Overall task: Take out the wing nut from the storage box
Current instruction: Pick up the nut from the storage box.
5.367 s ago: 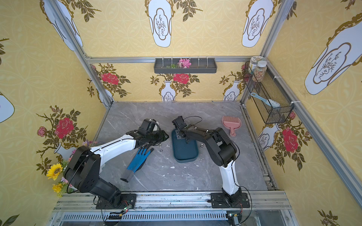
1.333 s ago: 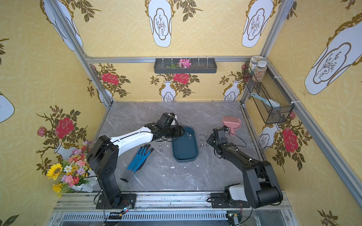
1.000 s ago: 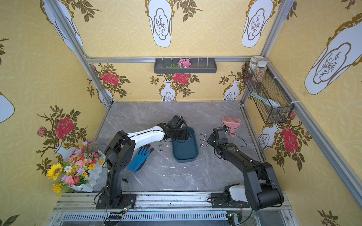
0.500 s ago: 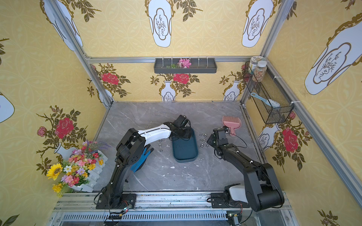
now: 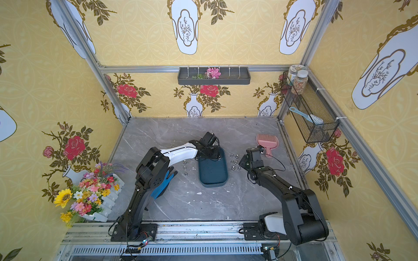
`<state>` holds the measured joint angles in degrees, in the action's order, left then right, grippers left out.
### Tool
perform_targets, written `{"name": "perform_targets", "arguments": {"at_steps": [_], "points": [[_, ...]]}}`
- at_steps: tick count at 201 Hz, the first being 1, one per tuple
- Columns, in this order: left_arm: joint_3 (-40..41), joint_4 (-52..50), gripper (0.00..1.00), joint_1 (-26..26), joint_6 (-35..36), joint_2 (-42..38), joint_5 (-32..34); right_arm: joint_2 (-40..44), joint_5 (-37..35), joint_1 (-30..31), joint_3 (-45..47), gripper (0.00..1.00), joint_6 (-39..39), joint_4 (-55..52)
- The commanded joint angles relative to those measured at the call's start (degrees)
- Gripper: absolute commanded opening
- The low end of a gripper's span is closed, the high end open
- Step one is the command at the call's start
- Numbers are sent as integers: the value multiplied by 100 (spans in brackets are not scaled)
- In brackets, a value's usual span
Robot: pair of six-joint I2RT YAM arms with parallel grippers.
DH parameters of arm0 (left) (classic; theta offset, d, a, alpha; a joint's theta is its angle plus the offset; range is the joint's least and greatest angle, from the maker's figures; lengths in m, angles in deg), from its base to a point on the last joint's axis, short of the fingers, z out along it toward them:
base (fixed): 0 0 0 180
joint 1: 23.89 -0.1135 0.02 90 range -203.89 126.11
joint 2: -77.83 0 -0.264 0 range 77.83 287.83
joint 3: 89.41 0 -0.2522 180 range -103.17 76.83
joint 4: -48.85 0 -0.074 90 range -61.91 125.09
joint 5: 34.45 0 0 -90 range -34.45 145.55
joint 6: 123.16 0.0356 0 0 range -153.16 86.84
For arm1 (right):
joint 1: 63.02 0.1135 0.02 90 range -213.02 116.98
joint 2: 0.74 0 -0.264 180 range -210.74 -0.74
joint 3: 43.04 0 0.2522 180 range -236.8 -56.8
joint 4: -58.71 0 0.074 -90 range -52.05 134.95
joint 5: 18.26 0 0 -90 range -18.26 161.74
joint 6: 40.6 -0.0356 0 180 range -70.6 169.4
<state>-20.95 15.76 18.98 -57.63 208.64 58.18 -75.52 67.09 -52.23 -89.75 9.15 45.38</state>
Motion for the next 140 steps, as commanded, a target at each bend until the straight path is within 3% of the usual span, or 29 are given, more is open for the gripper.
{"name": "perform_targets", "arguments": {"at_steps": [1, 46, 87, 140], "points": [[163, -255, 42, 2, 46, 7, 203, 17, -31, 2, -10, 55, 24, 151], [99, -751, 42, -3, 66, -6, 1068, 19, -28, 2, -10, 55, 13, 149], [164, -572, 46, 11, 84, -34, 726, -8, -29, 2, -27, 55, 24, 138], [127, -631, 37, 63, 159, 23, 687, -14, -57, 2, -27, 55, 17, 124]]}}
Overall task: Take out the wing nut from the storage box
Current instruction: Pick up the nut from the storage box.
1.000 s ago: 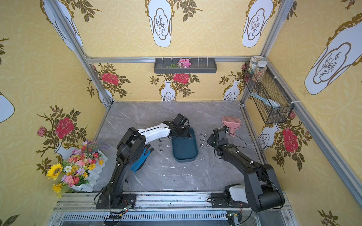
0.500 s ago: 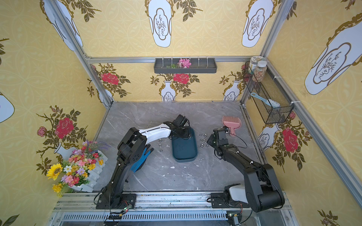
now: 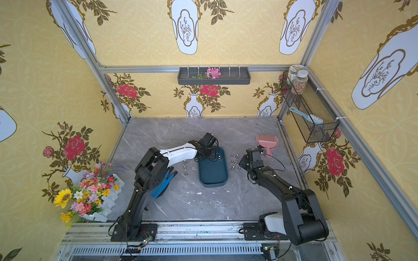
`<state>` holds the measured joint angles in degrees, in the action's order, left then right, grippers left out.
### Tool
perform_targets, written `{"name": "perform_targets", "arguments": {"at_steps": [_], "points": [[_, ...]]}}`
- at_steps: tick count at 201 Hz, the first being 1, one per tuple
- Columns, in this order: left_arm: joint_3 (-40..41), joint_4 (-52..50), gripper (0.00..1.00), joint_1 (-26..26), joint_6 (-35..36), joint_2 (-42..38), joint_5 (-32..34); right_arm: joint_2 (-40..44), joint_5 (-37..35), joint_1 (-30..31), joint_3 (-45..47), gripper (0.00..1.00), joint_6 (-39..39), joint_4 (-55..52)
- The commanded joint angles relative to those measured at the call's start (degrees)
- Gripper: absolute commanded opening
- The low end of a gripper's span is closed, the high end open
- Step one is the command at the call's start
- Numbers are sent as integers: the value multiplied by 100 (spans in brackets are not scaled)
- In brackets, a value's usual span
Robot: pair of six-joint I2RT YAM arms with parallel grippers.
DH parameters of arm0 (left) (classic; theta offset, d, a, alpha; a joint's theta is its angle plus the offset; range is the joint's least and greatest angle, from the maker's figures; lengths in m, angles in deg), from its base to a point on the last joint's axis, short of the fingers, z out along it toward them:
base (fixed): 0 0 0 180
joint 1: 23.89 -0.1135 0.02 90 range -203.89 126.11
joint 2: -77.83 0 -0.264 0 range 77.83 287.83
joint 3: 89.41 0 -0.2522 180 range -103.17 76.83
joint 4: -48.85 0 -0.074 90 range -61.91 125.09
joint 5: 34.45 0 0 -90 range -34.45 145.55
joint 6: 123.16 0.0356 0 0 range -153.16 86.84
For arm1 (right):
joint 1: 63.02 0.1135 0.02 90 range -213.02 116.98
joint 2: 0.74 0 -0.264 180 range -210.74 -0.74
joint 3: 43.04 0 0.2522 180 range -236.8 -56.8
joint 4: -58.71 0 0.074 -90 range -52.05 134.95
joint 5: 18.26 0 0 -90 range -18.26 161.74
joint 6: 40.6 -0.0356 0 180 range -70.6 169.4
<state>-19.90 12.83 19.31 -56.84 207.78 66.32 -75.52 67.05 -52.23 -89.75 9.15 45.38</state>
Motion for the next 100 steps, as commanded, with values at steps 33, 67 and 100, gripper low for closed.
{"name": "perform_targets", "arguments": {"at_steps": [33, 67, 100], "points": [[10, -380, 36, 65, 87, 127, -236, -64, -37, 2, -49, 55, 15, 124], [-181, -658, 44, 110, 89, 223, -65, -87, -54, -2, -54, 55, 17, 118], [-197, -760, 31, 110, 110, 268, -4, -117, -53, -3, -64, 55, -6, 116]]}}
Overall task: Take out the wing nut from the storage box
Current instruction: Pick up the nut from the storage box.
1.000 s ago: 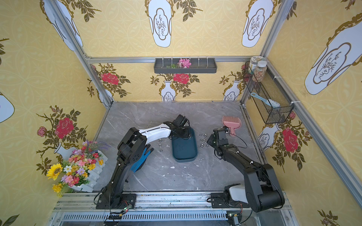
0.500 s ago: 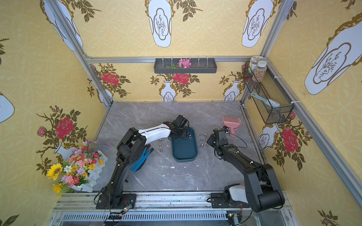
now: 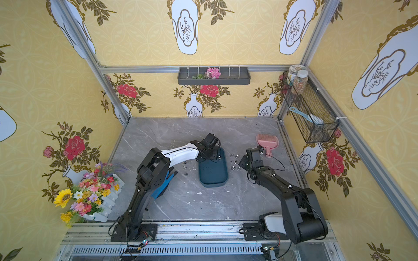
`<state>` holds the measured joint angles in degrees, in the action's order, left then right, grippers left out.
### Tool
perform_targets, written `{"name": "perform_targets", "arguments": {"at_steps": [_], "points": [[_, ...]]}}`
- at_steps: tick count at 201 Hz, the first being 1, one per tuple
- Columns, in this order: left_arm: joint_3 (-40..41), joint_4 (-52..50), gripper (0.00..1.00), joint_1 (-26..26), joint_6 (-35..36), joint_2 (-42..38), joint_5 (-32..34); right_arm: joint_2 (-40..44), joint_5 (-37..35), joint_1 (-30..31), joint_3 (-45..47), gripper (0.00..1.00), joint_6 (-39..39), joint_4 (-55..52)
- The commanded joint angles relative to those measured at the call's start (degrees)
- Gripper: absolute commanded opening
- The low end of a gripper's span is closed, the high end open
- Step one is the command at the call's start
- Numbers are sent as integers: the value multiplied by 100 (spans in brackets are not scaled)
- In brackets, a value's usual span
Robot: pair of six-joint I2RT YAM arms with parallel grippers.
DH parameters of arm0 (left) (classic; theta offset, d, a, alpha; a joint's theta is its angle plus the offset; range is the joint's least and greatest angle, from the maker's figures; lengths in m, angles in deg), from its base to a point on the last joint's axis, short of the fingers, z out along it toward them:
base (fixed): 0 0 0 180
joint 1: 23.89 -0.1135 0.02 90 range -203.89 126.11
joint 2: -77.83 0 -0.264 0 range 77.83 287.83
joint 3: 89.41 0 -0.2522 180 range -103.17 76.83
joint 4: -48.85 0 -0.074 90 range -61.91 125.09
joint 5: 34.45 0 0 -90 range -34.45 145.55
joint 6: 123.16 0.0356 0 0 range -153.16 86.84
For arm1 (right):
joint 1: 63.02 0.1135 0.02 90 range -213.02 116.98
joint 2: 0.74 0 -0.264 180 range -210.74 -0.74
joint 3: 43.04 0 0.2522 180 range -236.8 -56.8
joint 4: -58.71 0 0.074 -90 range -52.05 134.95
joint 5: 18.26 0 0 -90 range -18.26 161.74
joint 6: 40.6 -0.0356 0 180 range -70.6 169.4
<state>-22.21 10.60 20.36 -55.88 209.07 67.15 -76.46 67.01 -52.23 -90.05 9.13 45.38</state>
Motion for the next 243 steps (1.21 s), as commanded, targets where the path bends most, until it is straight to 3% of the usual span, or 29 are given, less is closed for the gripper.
{"name": "perform_targets", "arguments": {"at_steps": [1, 34, 122, 175, 243], "points": [[34, -538, 31, 5, 13, 139, -87, -27, -51, 0, -33, 55, -1, 116], [40, -558, 20, 14, 4, 67, -115, -65, -30, -2, -56, 55, -7, 124], [341, -423, 19, 15, -193, -1032, -624, -72, -10, -2, -40, 55, -26, 122], [1221, -210, 19, 15, -335, -2114, -755, -100, 20, 2, -69, 56, -35, 96], [2478, -232, 20, -12, -487, -3353, -411, -143, 37, 11, -73, 56, -26, 115]]}}
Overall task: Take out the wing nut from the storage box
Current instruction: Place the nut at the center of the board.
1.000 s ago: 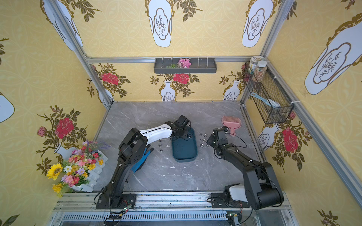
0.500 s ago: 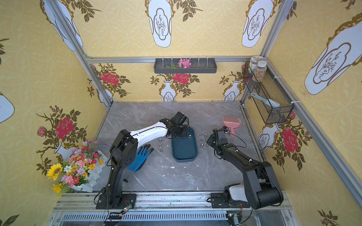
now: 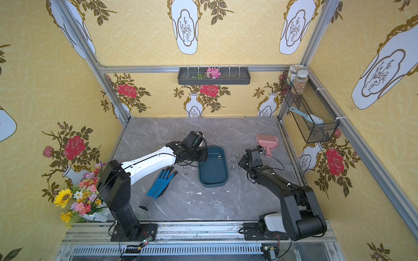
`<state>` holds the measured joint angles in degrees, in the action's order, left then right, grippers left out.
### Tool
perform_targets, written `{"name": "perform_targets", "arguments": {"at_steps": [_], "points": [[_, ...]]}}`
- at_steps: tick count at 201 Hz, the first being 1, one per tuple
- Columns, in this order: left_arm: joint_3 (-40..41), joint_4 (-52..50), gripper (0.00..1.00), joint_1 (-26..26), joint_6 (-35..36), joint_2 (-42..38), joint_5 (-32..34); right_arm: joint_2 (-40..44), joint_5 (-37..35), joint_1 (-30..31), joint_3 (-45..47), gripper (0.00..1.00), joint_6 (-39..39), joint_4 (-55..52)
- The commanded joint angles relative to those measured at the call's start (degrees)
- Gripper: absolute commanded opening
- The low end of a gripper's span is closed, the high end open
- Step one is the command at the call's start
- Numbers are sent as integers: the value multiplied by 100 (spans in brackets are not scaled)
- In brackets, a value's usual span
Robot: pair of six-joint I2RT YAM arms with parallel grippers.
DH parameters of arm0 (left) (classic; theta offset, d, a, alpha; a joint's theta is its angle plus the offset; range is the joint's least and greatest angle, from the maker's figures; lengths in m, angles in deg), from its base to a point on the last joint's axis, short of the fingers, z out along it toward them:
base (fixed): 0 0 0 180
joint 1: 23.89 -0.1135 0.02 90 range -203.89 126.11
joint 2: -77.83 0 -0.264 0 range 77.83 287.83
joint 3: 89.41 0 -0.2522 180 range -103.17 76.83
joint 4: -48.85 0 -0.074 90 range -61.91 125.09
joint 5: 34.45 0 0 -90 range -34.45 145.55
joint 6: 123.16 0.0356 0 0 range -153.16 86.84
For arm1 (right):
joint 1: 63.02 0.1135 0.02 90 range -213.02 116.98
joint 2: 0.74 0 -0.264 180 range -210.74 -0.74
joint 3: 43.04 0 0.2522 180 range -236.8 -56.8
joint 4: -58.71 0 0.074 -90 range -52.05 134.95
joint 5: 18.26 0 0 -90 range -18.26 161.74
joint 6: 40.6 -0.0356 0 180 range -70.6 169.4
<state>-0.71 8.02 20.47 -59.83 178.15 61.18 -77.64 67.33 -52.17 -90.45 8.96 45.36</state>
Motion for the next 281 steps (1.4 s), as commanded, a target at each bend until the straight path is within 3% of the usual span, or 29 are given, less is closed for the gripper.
{"name": "perform_targets", "arguments": {"at_steps": [1, 78, 235, 281], "points": [[344, 26, 20, -23, -101, -272, 194, -26, 3, 5, -35, 56, -12, 118], [1702, 383, 21, -570, -591, -962, 181, 21, 1, 13, -43, 56, -18, 109], [1580, 679, 19, -610, -621, 356, 246, -44, 45, 13, -50, 56, -17, 108], [1559, 595, 25, -613, -596, 422, 393, -44, 44, 14, -50, 56, -9, 100]]}}
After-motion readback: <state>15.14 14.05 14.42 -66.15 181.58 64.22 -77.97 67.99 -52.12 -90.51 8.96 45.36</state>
